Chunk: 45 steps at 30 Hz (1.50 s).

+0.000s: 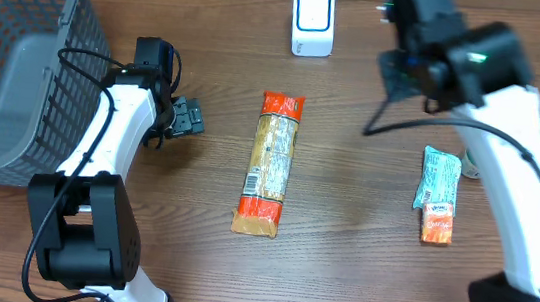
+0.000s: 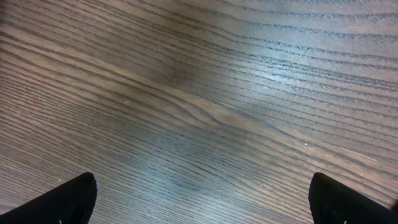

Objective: Scan the item barcode
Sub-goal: 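Carry the red strip right and lower it onto the wipes pack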

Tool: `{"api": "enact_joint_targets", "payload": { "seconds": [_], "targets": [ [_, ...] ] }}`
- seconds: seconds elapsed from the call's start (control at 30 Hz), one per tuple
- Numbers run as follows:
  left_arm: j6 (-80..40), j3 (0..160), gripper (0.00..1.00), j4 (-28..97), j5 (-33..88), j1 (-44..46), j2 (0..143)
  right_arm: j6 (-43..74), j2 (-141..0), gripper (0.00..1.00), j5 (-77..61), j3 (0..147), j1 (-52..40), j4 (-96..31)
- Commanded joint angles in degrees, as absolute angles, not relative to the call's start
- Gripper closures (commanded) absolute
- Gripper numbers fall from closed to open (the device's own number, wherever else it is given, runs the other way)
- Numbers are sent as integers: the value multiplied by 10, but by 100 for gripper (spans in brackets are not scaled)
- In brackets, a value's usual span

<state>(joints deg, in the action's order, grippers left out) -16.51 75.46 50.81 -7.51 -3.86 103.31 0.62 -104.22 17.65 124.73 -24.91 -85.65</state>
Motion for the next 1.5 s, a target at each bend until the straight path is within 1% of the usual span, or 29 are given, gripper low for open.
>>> {"api": "enact_joint_targets", "payload": {
  "seconds": [0.0, 0.2, 0.37, 0.43, 0.47, 0.57, 0.6, 0.73, 0.8, 0.83, 0.87, 1.0, 1.17, 1.2, 1.27, 1.33, 1.37, 1.47],
  "targets": [
    [-163, 754, 0, 507, -74, -41, 1031, 62, -1012, 96, 121, 1249, -245, -883],
    [-163, 754, 0, 507, -74, -41, 1031, 123, -955, 96, 116, 1244, -235, -971],
    [-163, 754, 0, 507, -74, -41, 1031, 127, -934, 96, 98, 1180, -204, -970],
    [-163, 754, 0, 507, -74, -41, 1031, 126, -934, 96, 100, 1125, -188, -962],
    [-163, 754, 0, 507, -74, -41, 1031, 123, -934, 96, 103, 1070, -178, -937],
    [-163, 754, 0, 507, -74, -41, 1031, 119, -934, 96, 120, 966, -161, -871],
    [-163, 754, 0, 507, -74, -41, 1031, 117, -934, 96, 129, 903, -151, -824],
    [-163, 754, 0, 507, -74, -41, 1031, 114, -934, 96, 157, 786, -132, -734],
    [-163, 754, 0, 507, -74, -41, 1031, 89, -934, 96, 158, 742, -125, -694],
    [-163, 754, 0, 507, -74, -41, 1031, 82, -934, 95, 158, 722, -122, -674],
    [-163, 754, 0, 507, -74, -41, 1031, 77, -934, 88, 158, 694, -118, -643],
    [-163, 754, 0, 507, -74, -41, 1031, 72, -934, 87, 158, 665, -118, -605],
    [-163, 754, 0, 507, -74, -41, 1031, 72, -934, 87, 158, 648, -118, -588],
    [-163, 754, 0, 507, -74, -41, 1031, 72, -934, 82, 158, 646, -118, -586],
    [-163, 754, 0, 507, -74, -41, 1031, 72, -934, 67, 154, 643, -118, -573],
    [-163, 754, 0, 507, -74, -41, 1031, 72, -934, 65, 110, 643, -118, -553],
    [-163, 754, 0, 507, -74, -41, 1031, 73, -934, 63, 78, 643, -118, -542],
    [-163, 754, 0, 507, -74, -41, 1031, 73, -934, 54, -104, 643, -119, -495]
  ]
}}
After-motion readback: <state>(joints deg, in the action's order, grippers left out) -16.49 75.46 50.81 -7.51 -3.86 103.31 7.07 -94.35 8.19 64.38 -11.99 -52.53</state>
